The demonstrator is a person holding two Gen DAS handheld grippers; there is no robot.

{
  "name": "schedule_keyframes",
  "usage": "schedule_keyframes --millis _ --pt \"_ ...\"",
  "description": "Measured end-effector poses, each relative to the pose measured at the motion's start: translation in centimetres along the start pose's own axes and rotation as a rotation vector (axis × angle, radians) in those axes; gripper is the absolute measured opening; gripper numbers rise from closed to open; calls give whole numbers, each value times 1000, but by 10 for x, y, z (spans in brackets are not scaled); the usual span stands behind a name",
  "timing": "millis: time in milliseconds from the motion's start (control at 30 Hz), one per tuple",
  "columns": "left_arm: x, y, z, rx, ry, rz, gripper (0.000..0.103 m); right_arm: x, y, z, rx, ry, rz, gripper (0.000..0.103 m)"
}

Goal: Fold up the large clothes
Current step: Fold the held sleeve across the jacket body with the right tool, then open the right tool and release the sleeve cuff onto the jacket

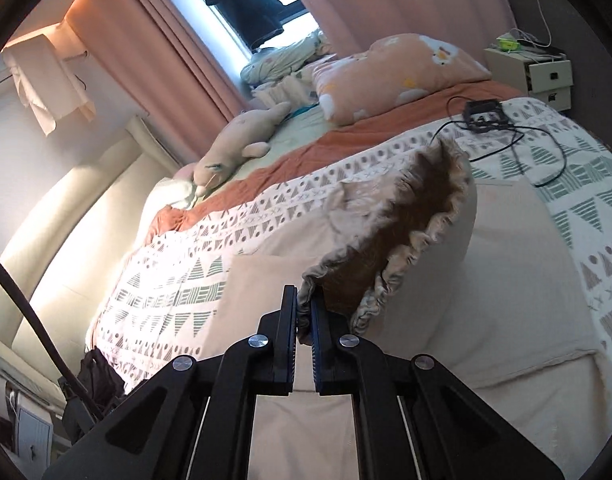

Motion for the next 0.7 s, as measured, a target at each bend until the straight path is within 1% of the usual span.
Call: schedule_keyframes --millis 100,233,300,333,400,433,467,533,567,633,700 --pt "3 -3 -4 5 17 -12 103 -8 -9 33 37 -33 49 3" --pt "4 -4 -6 3 24 -12 103 -16 -8 71 161 -82 170 5" --pt "6 -4 -6 1 25 -11 103 -23 -11 96 185 -141 190 7" --pt "6 -4 -6 1 25 -9 103 -29 -11 110 179 -180 195 11" --pt "6 -4 -6 -1 27 -17 103 -36 -8 131 148 -219 195 42" --pt "6 -5 -7 -5 33 -27 103 -39 -8 138 144 -231 188 83" --pt "5 -5 -7 -10 37 -35 103 -42 -6 143 143 -241 185 99" --pt "4 -2 -6 -12 31 -29 103 -43 -5 154 131 -241 193 99" --pt "4 0 -4 -11 25 -19 103 -45 2 159 120 -250 202 99" --pt "2 3 -2 -10 14 -2 103 -49 8 159 97 -268 219 99" --pt "0 5 -2 -13 11 7 103 -51 15 153 83 -262 232 99"
Point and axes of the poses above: each gripper's, at about its wrist camera, not at the fingertips, and z roughly the way its jaws point, y to its right, x to its top, the point moved 6 cm from there along z, roughly the way its jaws point, and after that the axes turned 1 degree about -z, right-handed, at the moved point
